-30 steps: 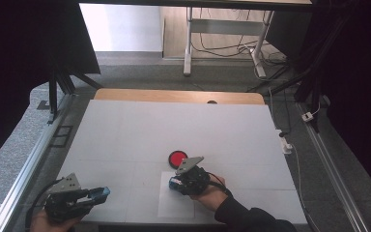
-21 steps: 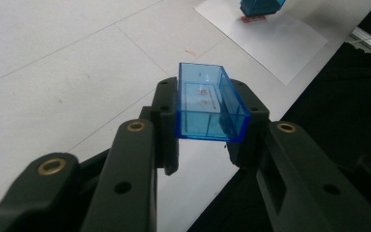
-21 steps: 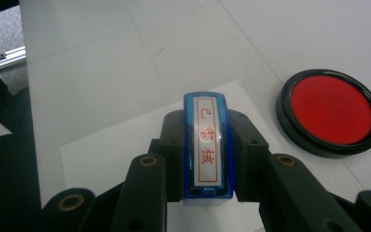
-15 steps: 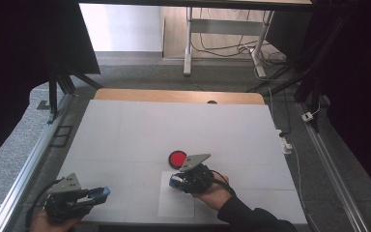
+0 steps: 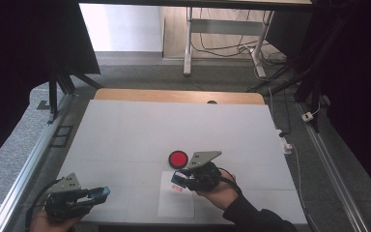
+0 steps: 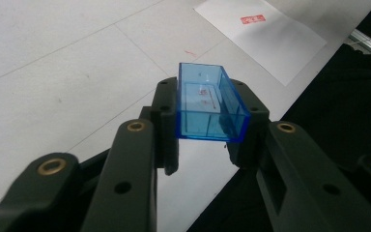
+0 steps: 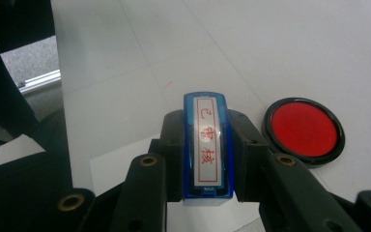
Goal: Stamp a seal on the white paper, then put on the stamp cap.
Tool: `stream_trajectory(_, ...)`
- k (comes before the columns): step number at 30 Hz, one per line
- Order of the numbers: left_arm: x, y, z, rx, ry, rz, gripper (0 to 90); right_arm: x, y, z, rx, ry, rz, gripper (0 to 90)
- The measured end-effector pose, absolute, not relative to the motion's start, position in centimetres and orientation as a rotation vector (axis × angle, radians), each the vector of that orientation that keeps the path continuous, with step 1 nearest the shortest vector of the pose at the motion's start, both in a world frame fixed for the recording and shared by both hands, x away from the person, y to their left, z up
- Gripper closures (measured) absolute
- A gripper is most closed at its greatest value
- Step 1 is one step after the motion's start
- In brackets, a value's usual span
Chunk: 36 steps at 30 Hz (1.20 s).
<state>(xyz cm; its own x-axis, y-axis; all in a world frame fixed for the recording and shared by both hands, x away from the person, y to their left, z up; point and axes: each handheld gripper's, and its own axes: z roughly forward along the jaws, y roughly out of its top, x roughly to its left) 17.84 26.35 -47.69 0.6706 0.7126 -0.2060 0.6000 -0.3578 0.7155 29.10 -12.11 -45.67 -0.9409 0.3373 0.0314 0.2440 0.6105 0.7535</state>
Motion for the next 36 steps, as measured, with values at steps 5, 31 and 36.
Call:
stream_trajectory(5, 17.8, 26.3, -47.7, 2.077, 1.008, 0.178, 67.6, 29.0, -12.6, -44.9, 0.496, 2.688, 1.296, 70.8)
stream_trajectory(31, 17.8, 26.4, -47.6, 2.073, 1.005, 0.175, 67.5, 28.6, -14.4, -42.9, 0.508, 2.603, 1.444, 70.8)
stream_trajectory(36, 17.8, 26.4, -47.7, 2.069, 1.006, 0.173, 67.5, 28.6, -14.5, -42.8, 0.508, 2.600, 1.448, 70.8)
